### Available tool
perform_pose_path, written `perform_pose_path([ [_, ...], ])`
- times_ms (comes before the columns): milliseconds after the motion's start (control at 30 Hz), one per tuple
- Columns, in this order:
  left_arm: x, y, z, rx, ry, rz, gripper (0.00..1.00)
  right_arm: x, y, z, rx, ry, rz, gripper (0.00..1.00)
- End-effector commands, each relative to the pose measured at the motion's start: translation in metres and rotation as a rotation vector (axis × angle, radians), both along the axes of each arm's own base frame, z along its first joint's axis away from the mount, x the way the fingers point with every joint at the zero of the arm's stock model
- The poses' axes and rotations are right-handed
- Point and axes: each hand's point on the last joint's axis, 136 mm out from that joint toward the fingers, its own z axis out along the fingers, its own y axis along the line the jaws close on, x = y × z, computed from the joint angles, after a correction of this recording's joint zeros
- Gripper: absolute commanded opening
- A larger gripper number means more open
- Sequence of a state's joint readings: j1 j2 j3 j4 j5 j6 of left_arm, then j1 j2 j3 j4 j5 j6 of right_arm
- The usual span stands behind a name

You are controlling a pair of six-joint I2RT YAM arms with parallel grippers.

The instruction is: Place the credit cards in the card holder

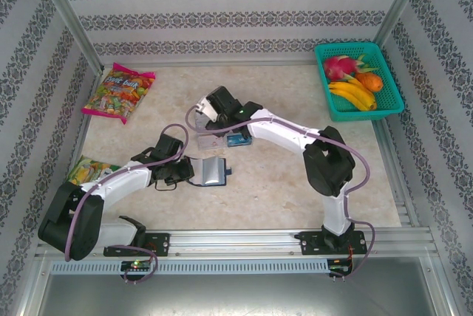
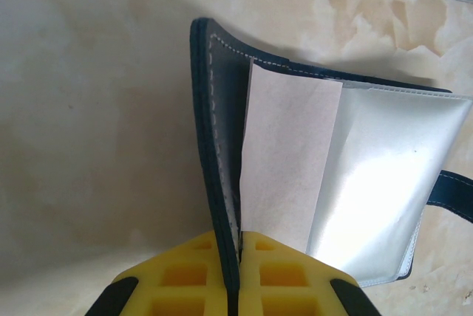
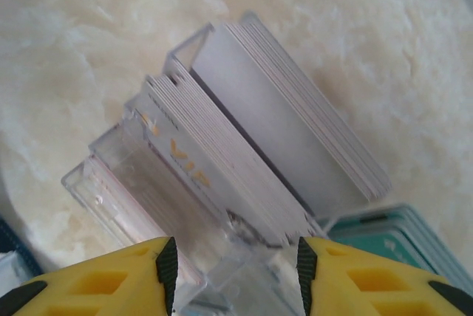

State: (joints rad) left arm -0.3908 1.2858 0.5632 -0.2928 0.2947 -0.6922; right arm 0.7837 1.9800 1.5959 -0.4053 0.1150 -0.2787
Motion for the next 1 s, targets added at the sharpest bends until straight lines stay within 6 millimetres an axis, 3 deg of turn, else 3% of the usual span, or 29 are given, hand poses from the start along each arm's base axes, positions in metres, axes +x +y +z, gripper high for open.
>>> perform_pose_path([
  [0, -0.008, 0.004, -0.006, 0.008, 0.035, 0.007, 0.00, 0.010, 0.005, -0.017, -0.069, -0.075, 0.031, 0.48],
  [200, -0.009, 0.005, -0.007, 0.006, 0.037, 0.009, 0.00, 0.023, 0.008, -0.029, -0.152, -0.177, 0.014, 0.49],
  [367, -0.010, 0.003, -0.009, 0.001, 0.044, 0.004, 0.00, 0.035, 0.013, -0.026, -0.205, -0.294, -0.014, 0.49],
  [633, -0.013, 0.005, -0.010, 0.002, 0.043, 0.012, 0.00, 0.028, 0.012, -0.032, -0.207, -0.362, -0.044, 0.48],
  [967, -0.016, 0.005, -0.012, -0.003, 0.053, 0.009, 0.00, 0.035, 0.012, -0.034, -0.227, -0.467, -0.077, 0.43],
])
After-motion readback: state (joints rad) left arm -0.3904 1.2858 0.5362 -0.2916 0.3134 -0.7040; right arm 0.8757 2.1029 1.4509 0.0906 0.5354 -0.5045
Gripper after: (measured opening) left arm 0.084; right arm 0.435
